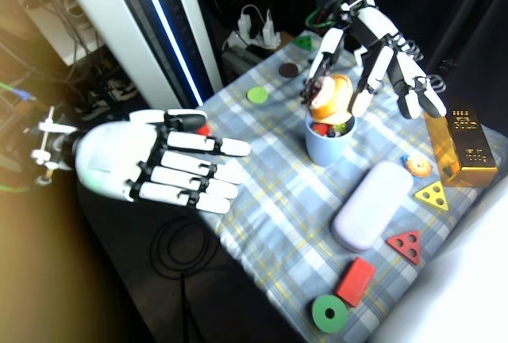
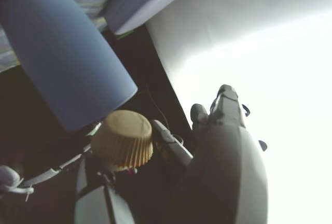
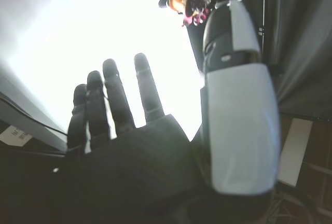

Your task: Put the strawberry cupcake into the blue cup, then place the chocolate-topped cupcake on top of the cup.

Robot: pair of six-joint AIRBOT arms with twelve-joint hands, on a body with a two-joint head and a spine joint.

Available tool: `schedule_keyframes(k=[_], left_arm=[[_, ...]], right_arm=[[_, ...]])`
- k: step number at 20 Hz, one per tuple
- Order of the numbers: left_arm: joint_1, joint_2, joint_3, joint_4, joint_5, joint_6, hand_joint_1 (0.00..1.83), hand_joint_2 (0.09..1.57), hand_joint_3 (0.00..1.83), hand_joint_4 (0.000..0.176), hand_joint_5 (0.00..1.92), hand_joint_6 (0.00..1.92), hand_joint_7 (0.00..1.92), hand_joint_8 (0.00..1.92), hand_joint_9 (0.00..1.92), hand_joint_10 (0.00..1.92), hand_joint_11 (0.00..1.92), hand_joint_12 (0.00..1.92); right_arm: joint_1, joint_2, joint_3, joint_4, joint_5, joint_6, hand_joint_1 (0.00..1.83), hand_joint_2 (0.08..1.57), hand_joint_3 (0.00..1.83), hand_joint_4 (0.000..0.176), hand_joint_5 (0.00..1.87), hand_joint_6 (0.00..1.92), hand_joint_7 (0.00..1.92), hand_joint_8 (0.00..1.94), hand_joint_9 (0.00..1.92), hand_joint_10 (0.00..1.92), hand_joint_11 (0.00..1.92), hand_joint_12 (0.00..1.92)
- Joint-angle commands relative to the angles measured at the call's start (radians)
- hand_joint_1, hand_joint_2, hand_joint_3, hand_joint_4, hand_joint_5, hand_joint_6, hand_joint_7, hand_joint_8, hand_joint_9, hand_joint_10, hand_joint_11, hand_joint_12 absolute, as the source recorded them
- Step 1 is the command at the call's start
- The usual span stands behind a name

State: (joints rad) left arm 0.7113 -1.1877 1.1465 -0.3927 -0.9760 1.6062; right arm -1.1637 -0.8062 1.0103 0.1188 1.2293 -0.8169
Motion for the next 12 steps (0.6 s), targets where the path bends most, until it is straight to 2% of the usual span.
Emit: schedule_keyframes(k=[1,2,4,5,7,8,9,10,11,12], left_arm=[[-0.015,0.007,0.0,0.029,-0.114,-0.009,0.87,0.95,0.01,0.176,0.94,0.01,0.28,0.0,0.0,0.0,0.0,0.0],[-0.012,0.012,-0.003,0.029,-0.114,-0.009,0.78,0.96,0.01,0.176,0.96,0.01,0.29,0.01,0.01,0.0,0.0,0.0],[-0.007,0.017,-0.005,0.028,-0.114,-0.009,0.77,0.95,0.01,0.176,0.97,0.01,0.3,0.01,0.0,0.0,0.0,0.0],[-0.004,0.019,-0.005,0.025,-0.114,-0.009,1.0,1.08,0.0,0.176,1.01,0.88,0.34,0.02,0.06,0.02,0.0,0.0],[-0.002,0.02,-0.006,0.025,-0.113,-0.009,1.0,1.1,0.0,0.176,0.99,0.94,0.35,0.01,0.07,0.01,0.0,0.0],[-0.002,0.02,-0.007,0.025,-0.112,-0.009,0.99,1.11,0.0,0.176,0.96,0.99,0.37,0.01,0.1,0.01,0.0,0.0],[-0.003,0.019,-0.007,0.026,-0.11,-0.009,0.99,1.11,0.0,0.176,0.96,0.99,0.37,0.01,0.1,0.01,0.0,0.0],[-0.003,0.018,-0.007,0.026,-0.11,-0.009,1.0,1.1,0.0,0.176,0.98,0.96,0.37,0.0,0.09,0.0,0.0,0.0],[-0.003,0.018,-0.008,0.026,-0.109,-0.009,1.02,1.09,0.0,0.176,1.01,0.92,0.38,0.0,0.1,0.0,0.0,0.0],[-0.003,0.018,-0.008,0.026,-0.108,-0.009,1.01,1.1,0.0,0.176,0.99,0.95,0.36,0.0,0.08,0.0,0.0,0.0]], right_arm=[[0.005,0.0,0.006,0.017,0.125,0.008,0.19,1.03,0.0,0.079,0.13,0.0,0.25,0.0,0.16,0.0,0.0,0.21],[0.004,0.0,0.006,0.017,0.125,0.008,0.18,1.03,0.0,0.081,0.14,0.0,0.26,0.0,0.17,0.0,0.0,0.22],[0.004,0.0,0.006,0.017,0.125,0.009,0.18,1.02,0.0,0.085,0.13,0.0,0.26,0.0,0.17,0.0,0.0,0.21],[0.004,0.0,0.006,0.017,0.124,0.01,0.2,1.03,0.0,0.081,0.13,0.0,0.25,0.0,0.16,0.01,0.01,0.16],[0.003,0.0,0.006,0.017,0.124,0.011,0.21,1.03,0.0,0.08,0.13,0.0,0.25,0.0,0.15,0.0,0.0,0.16],[0.003,0.0,0.006,0.017,0.124,0.011,0.22,1.04,0.0,0.07,0.12,0.0,0.23,0.0,0.14,0.0,0.0,0.14],[0.003,0.0,0.006,0.017,0.124,0.011,0.22,1.04,0.0,0.07,0.12,0.0,0.23,0.0,0.14,0.0,0.0,0.14],[0.003,0.0,0.006,0.017,0.124,0.011,0.23,1.04,0.0,0.062,0.13,0.0,0.24,0.0,0.16,0.01,0.02,0.15],[0.003,0.0,0.006,0.017,0.124,0.011,0.21,1.04,0.0,0.071,0.12,0.0,0.23,0.0,0.15,0.0,0.0,0.15],[0.003,0.0,0.006,0.017,0.124,0.011,0.19,1.04,0.0,0.066,0.12,0.0,0.24,0.0,0.16,0.01,0.02,0.16]])
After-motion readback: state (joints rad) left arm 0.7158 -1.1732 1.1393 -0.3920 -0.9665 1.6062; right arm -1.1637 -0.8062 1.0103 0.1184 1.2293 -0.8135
